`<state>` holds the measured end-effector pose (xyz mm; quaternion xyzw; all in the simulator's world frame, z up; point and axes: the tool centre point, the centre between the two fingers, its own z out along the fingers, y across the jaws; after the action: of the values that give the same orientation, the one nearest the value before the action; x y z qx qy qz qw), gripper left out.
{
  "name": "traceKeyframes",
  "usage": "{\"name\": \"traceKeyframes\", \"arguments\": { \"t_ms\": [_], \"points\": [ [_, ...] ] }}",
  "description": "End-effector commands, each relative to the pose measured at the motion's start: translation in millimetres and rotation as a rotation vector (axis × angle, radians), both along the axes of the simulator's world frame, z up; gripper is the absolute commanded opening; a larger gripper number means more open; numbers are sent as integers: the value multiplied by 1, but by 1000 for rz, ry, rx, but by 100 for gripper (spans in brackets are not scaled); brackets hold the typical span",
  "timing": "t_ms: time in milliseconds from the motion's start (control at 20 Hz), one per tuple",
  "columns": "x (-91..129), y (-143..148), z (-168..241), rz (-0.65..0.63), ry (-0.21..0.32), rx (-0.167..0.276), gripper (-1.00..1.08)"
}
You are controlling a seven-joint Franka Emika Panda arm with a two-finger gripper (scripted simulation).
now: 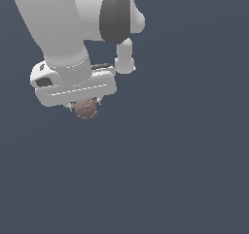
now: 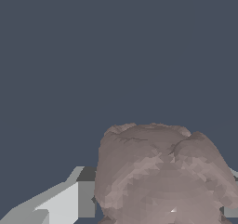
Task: Pick up the object and move it to a goal position.
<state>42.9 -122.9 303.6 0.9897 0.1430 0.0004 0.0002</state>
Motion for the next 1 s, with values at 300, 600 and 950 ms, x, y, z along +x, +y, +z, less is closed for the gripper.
{"name": "traceKeyframes", "arguments": {
  "t_ms": [300,600,950],
  "points": [
    [24,-2,46,0,1,0,-100],
    [37,-2,70,0,1,0,-100],
    [46,-3,85,0,1,0,-100]
  ]
}}
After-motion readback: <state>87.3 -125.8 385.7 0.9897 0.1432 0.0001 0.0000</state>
